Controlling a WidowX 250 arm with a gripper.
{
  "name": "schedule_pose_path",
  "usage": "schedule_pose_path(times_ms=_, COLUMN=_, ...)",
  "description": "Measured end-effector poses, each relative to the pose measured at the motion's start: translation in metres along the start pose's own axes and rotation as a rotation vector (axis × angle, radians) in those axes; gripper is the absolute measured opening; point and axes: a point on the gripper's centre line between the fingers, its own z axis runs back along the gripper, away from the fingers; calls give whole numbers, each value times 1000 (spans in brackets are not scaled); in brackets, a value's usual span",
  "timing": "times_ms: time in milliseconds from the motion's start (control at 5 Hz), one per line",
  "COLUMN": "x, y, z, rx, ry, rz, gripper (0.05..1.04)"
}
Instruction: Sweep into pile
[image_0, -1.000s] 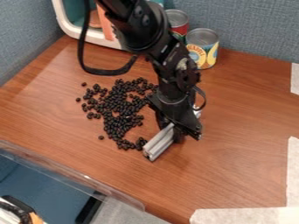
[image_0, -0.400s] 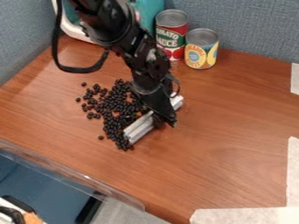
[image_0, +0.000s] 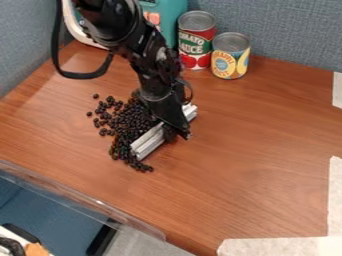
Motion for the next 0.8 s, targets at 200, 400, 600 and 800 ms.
schedule_pose_path(times_ms=200, x=-1, y=-1, z=0, rx=-20, ry=4, rz=2, gripper=390)
schedule_pose_path(times_ms=400, x=0, y=-8, z=2, rx=-76, ry=25, rz=21, gripper=390)
schedule_pose_path(times_ms=600, x=12, y=-6, z=17, rx=-97, ry=16, rz=48, gripper=390)
schedule_pose_path(times_ms=800, x=20, y=14, z=28, rx=-89, ry=4, rz=93, gripper=390)
